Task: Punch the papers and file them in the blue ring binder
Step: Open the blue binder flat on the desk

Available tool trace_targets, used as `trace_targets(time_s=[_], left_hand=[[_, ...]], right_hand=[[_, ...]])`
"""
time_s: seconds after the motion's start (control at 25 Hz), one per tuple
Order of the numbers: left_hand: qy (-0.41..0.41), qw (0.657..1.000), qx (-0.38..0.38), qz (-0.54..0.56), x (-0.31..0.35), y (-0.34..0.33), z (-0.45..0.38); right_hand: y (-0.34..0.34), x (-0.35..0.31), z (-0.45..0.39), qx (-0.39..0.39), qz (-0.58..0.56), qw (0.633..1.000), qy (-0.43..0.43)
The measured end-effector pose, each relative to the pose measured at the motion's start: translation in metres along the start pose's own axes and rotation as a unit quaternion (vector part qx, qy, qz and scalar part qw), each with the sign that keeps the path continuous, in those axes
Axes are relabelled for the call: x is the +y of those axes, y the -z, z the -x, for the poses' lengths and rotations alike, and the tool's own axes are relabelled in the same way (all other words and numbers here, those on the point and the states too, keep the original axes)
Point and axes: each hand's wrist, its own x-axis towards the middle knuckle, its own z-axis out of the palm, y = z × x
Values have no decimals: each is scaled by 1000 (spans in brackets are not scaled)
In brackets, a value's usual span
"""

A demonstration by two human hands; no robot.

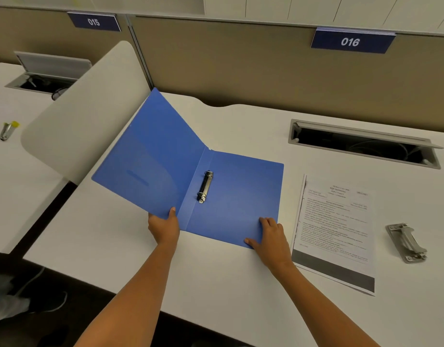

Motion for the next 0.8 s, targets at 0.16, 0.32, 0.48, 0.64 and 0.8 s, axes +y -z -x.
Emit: trace_targets(time_s=[0.16, 0.32, 0.48, 0.64, 0.8], left_hand=[[39, 999, -12, 8, -1, 4, -12], [77, 997, -18, 21, -9, 9, -28], [52, 998, 12, 27, -7, 13, -25], [32, 998, 54, -16, -4, 12, -28], [49, 961, 131, -240, 8, -4, -26]], right_hand=[[-2, -4, -3, 2, -8, 1000, -16], [1, -13, -14, -12, 54, 998, -29], [1, -20, -23, -31, 93, 995, -18], [0, -20, -25, -60, 77, 995, 6], [2, -22, -29, -68, 80, 994, 11]])
